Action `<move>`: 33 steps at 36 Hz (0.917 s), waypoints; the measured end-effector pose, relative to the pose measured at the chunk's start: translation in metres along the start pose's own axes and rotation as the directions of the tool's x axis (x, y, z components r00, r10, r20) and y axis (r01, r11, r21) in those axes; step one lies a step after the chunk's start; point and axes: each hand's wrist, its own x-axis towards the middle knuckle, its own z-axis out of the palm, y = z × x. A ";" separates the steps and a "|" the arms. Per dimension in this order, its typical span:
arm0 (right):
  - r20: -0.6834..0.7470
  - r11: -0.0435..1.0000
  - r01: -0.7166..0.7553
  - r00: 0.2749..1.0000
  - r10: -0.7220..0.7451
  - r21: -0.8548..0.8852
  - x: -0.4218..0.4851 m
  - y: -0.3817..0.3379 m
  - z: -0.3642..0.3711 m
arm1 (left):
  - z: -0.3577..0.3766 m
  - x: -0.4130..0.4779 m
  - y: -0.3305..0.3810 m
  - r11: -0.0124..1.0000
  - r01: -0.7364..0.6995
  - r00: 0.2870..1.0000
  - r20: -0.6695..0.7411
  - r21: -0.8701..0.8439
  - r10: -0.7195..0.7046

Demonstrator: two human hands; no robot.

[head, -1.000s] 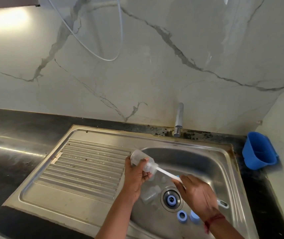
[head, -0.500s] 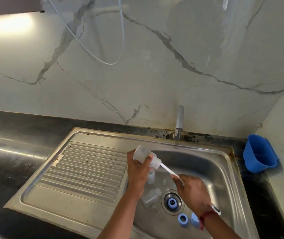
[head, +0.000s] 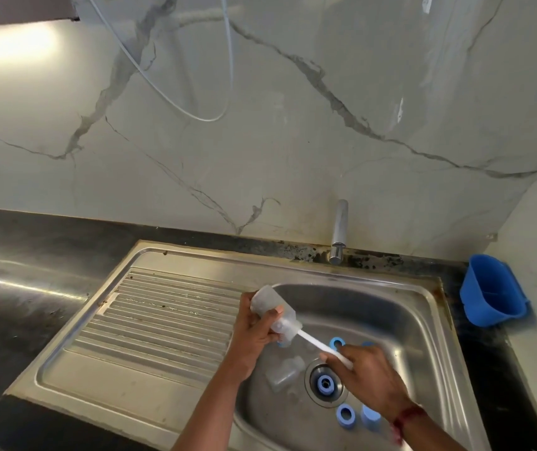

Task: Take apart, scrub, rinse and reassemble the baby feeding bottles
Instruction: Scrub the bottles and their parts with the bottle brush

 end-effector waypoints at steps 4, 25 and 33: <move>-0.111 0.989 -0.058 0.991 0.074 0.138 -0.005 -0.014 0.005 | 0.006 0.001 0.001 0.990 -0.057 0.997 -0.059 -0.126 0.050; 0.155 0.959 -0.205 0.972 0.176 0.194 -0.011 -0.020 -0.006 | -0.006 0.015 0.030 0.969 -0.162 0.987 0.027 0.189 0.160; -0.019 0.954 -0.131 0.990 0.141 0.270 -0.010 -0.022 -0.010 | -0.001 0.009 0.026 0.991 -0.132 0.990 -0.044 0.032 0.133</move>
